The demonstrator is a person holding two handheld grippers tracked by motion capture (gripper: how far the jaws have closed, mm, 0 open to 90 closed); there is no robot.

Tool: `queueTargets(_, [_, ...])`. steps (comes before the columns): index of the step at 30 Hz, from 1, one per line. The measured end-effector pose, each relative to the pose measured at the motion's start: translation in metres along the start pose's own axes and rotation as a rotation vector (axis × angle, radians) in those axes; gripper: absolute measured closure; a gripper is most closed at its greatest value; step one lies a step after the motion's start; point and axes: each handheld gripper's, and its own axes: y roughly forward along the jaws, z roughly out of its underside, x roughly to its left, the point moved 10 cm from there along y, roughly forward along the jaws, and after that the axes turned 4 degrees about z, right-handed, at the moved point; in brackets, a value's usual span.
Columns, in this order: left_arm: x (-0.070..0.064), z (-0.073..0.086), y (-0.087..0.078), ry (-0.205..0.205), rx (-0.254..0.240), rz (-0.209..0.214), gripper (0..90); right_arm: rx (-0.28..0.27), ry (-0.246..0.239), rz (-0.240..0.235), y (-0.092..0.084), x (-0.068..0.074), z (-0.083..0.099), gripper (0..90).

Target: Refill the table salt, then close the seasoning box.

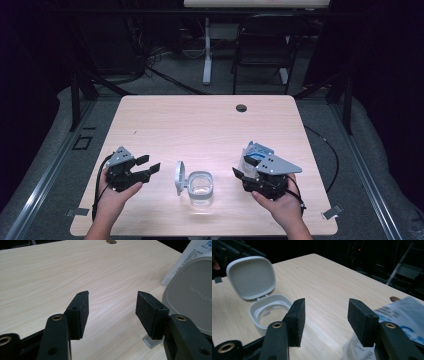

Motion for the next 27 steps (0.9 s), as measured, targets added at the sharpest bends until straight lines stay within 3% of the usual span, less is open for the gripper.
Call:
queueTargets(7, [0.005,-0.002,-0.005,-0.015,-0.01,-0.008,44.9,0.017,0.039,0.013,-0.008,-0.015,0.003,46.2])
queueTargets(17, [0.012,-0.005,-0.013,-0.029,-0.029,-0.026,44.9,0.017,0.058,0.043,-0.02,-0.028,0.0,45.5])
queueTargets(21, [0.016,-0.004,-0.015,-0.042,-0.046,-0.033,45.2,0.007,0.074,0.07,-0.026,-0.037,-0.002,45.4])
queueTargets(27, [0.015,-0.001,-0.014,-0.048,-0.034,-0.021,50.0,-0.017,0.097,0.118,-0.035,-0.05,-0.004,44.0])
